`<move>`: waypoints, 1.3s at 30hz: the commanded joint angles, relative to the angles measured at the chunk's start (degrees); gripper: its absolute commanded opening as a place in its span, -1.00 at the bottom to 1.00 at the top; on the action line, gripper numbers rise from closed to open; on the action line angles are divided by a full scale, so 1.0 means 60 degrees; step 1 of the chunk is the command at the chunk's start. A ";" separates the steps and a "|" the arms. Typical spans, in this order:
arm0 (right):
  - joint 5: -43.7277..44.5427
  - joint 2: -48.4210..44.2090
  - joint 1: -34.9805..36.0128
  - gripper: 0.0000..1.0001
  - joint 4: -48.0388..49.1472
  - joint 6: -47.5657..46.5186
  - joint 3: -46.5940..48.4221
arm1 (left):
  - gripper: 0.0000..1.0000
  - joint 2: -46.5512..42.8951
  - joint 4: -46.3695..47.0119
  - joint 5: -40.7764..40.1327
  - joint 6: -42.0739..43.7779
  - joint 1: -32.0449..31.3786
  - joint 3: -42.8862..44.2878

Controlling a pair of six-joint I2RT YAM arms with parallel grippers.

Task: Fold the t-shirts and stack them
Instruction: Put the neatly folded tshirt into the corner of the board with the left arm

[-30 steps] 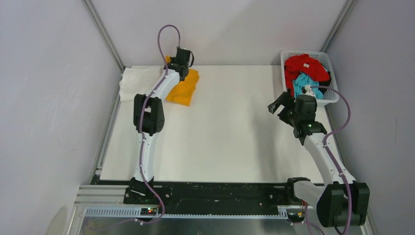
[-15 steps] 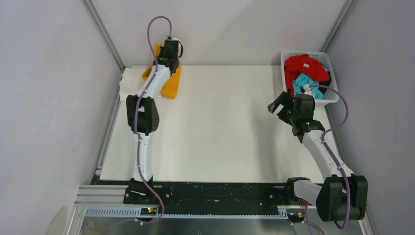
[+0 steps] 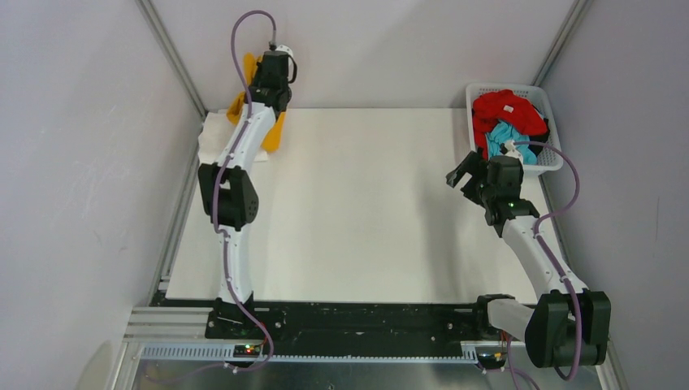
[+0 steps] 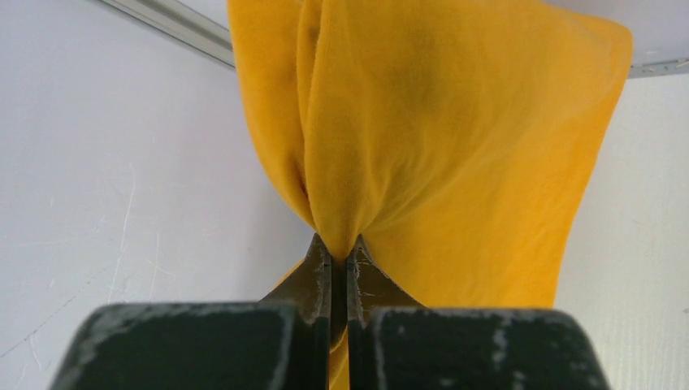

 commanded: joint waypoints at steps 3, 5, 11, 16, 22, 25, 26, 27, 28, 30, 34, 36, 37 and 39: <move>0.0302 0.0023 -0.0038 0.99 0.0146 -0.0091 -0.0011 | -1.00 -0.1059 0.0458 0.0039 -0.0264 0.0322 -0.0124; 0.0324 0.0009 -0.0038 0.99 0.0151 -0.0080 -0.0009 | -1.00 -0.1024 0.0449 0.0145 -0.0494 0.0482 -0.0275; 0.0487 0.0006 -0.0039 0.99 0.0123 -0.0041 -0.0017 | -1.00 -0.0532 0.0435 0.0838 -0.0798 0.1007 -0.0479; 0.0568 0.0022 -0.0031 0.99 0.0155 0.0007 -0.0001 | -1.00 0.0150 0.0445 0.1154 -0.1115 0.1427 -0.0284; 0.0733 0.0057 0.0001 0.99 0.0187 0.0066 0.0000 | -1.00 0.0830 0.0451 0.1294 -0.1237 0.1931 0.0085; 0.0795 0.0091 0.0063 0.99 0.0224 0.0069 0.0007 | -1.00 0.1068 0.0455 0.1637 -0.1294 0.2261 0.0170; 0.0822 0.0100 0.0078 0.99 0.0229 0.0070 0.0000 | -1.00 0.1131 0.0450 0.1666 -0.1290 0.2377 0.0224; 0.0878 0.0129 0.0107 0.99 0.0212 0.0070 0.0024 | -1.00 0.1285 0.0445 0.1629 -0.1300 0.2418 0.0375; 0.0929 0.0149 0.0150 0.99 0.0164 0.0070 0.0052 | -1.00 0.1371 0.0452 0.1581 -0.1300 0.2490 0.0466; 0.1017 0.0232 0.0211 0.99 0.0134 0.0046 0.0107 | -1.00 0.1603 0.0456 0.1433 -0.1343 0.2577 0.0661; 0.1121 0.0402 0.0314 0.99 0.0113 0.0016 0.0223 | -0.90 0.1920 0.0456 0.1031 -0.1626 0.2752 0.0773; 0.1164 0.0478 0.0347 0.99 0.0070 -0.0003 0.0284 | -0.51 0.2049 0.0451 0.0607 -0.1825 0.2853 0.0910; 0.1175 0.0499 0.0366 0.99 0.0060 -0.0021 0.0299 | -0.35 0.2098 0.0440 0.0499 -0.1921 0.2891 0.0997; 0.1228 0.0517 0.0404 0.99 0.0044 -0.0018 0.0337 | 0.05 0.2148 0.0456 0.0366 -0.1893 0.2951 0.1044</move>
